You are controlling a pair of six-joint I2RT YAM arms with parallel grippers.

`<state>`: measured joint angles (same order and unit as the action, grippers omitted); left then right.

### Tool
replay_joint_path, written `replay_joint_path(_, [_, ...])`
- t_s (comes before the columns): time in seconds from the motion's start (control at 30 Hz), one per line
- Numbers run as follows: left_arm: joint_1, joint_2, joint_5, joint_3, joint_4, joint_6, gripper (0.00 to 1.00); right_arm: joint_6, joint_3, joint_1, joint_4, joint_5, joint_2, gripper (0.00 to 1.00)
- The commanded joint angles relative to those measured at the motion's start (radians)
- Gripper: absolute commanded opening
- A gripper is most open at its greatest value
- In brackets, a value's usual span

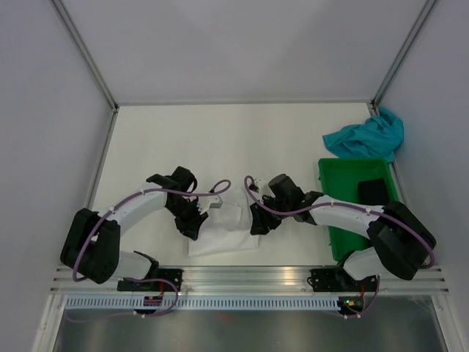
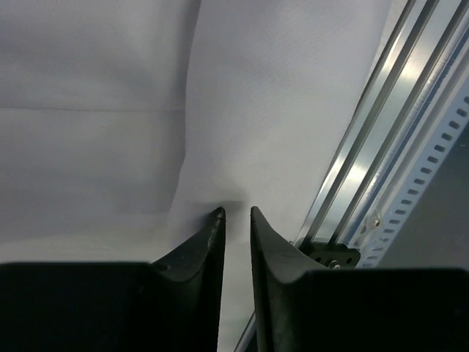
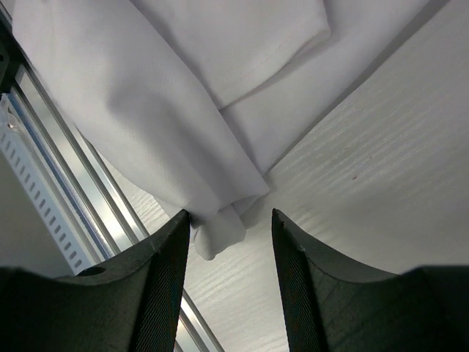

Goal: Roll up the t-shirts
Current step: Roll the tshirt

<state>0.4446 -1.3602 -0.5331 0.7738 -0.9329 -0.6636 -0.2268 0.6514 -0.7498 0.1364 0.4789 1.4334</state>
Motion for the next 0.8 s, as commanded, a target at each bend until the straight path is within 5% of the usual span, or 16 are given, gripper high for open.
replay_joint_path(0.0, [0.002,-0.02,0.022,-0.004,0.077,0.029,0.23,0.081,0.056,0.003,0.054,-0.043,-0.076,0.55])
replay_joint_path(0.2, [0.002,-0.062,0.009,-0.013,0.075,0.01,0.03,0.158,0.07,0.0,0.085,-0.141,-0.218,0.54])
replay_joint_path(0.27, [0.002,-0.077,0.008,-0.013,0.077,0.007,0.02,0.217,0.054,-0.028,0.077,-0.215,-0.274,0.54])
replay_joint_path(0.5, [0.0,-0.131,0.019,0.001,0.082,0.019,0.02,0.575,-0.117,-0.456,-0.029,-0.604,-0.375,0.55])
replay_joint_path(0.77, [0.002,-0.162,0.032,0.008,0.098,0.03,0.02,0.727,-0.112,-0.73,-0.107,-0.948,-0.173,0.62])
